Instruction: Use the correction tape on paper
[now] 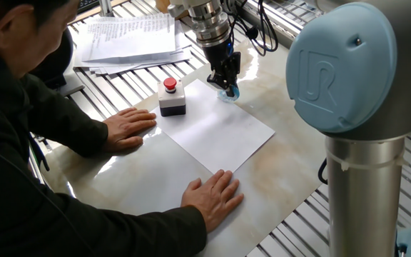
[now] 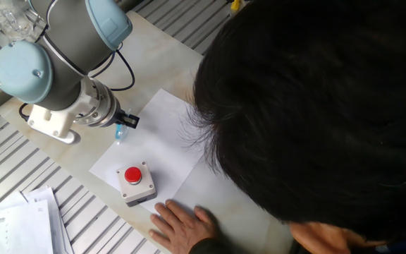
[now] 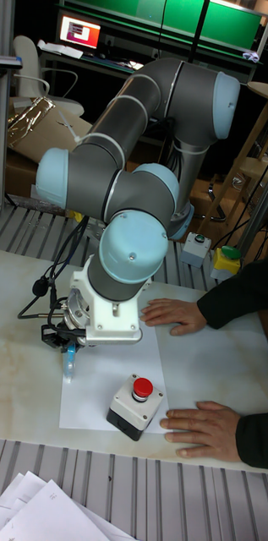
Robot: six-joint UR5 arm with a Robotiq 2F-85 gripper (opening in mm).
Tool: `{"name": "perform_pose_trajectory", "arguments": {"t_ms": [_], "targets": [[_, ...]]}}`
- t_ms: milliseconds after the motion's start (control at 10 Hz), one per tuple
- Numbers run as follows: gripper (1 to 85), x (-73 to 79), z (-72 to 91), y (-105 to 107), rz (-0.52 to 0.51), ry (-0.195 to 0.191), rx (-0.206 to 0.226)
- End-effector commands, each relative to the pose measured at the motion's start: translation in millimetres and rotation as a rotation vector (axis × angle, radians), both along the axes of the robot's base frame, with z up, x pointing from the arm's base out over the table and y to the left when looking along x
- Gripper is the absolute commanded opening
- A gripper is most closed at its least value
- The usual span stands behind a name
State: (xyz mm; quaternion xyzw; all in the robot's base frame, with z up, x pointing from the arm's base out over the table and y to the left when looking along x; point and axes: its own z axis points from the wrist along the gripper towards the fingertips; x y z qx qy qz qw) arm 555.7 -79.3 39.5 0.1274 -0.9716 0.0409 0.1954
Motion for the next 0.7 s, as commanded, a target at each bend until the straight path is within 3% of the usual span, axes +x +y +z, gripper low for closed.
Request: {"name": "perform_pose_trajectory", "arguments": {"t_ms": [0, 600], "targets": [[1.7, -1.5, 1.0, 1.8, -0.006, 0.004, 0.011], [1.7, -5.9, 0.5, -0.8, 0.003, 0.012, 0.01]]}}
